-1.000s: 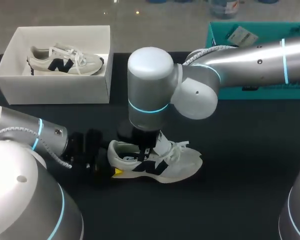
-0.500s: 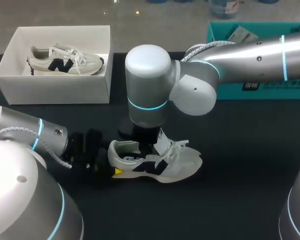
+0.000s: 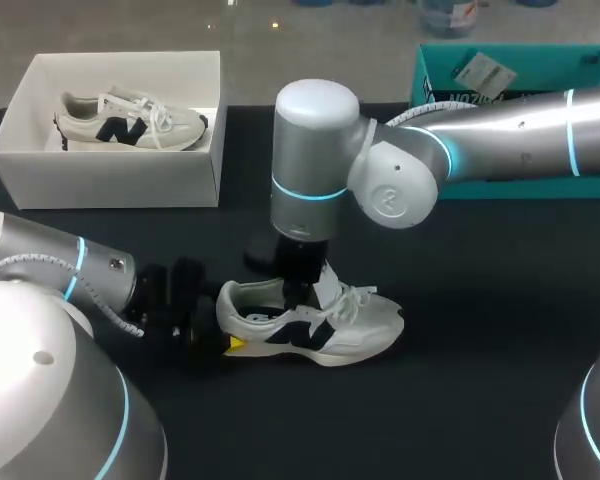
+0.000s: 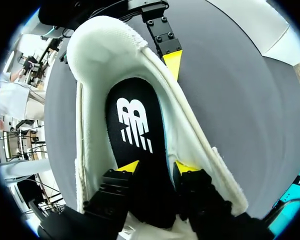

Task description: Take the shoe out of the shoebox, open the shoe tongue, remove and reinsert the insole, then place the shoe into the shoebox

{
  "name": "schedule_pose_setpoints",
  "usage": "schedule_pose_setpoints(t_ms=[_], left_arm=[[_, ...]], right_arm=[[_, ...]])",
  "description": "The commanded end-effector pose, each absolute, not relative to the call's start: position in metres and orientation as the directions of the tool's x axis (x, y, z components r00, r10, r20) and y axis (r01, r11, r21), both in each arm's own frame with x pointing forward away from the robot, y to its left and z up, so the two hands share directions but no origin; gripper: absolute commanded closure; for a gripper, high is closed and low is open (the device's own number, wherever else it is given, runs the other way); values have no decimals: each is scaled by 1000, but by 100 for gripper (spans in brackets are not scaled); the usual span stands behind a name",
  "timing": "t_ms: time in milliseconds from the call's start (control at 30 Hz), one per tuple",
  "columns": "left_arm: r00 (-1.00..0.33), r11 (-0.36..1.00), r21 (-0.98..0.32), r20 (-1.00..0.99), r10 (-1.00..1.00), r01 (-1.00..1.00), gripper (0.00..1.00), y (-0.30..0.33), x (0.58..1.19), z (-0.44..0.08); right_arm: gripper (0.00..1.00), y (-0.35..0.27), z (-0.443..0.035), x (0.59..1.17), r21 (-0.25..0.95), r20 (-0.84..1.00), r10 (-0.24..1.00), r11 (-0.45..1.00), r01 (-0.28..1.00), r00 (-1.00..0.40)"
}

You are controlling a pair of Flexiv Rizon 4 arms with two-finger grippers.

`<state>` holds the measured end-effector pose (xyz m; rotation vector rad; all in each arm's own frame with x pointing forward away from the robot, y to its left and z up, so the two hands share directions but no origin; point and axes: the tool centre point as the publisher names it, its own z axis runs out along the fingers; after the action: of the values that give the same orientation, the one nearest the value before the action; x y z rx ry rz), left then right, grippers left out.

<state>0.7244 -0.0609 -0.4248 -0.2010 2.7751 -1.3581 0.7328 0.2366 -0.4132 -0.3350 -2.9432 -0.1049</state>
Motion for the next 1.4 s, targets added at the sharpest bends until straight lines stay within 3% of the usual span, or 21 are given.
schedule_pose_setpoints(t_ms=[33, 200, 367, 433, 500, 1400], left_arm=[[-990, 608, -788, 15, -138, -96, 100, -60, 724, -426], [-990, 608, -788, 15, -138, -96, 100, -60, 724, -426], [-990, 608, -788, 15, -138, -96, 100, -60, 724, -426], [-990, 608, -788, 15, -138, -96, 100, -60, 724, -426], [-990, 608, -788, 15, -138, -96, 100, -60, 724, -426], [-990, 608, -788, 15, -138, -96, 100, -60, 724, -426]], right_arm=[[61, 244, -436, 727, 47, 218, 215, 972, 230, -952], [60, 253, -441, 719, 58, 259, 191, 975, 212, -947], [67, 257, -455, 714, 74, 297, 189, 973, 220, -936], [76, 258, -456, 714, 76, 302, 191, 972, 223, -934], [100, 259, -456, 713, 77, 307, 190, 972, 224, -932], [100, 252, -341, 720, 17, 169, 147, 988, 152, -975]])
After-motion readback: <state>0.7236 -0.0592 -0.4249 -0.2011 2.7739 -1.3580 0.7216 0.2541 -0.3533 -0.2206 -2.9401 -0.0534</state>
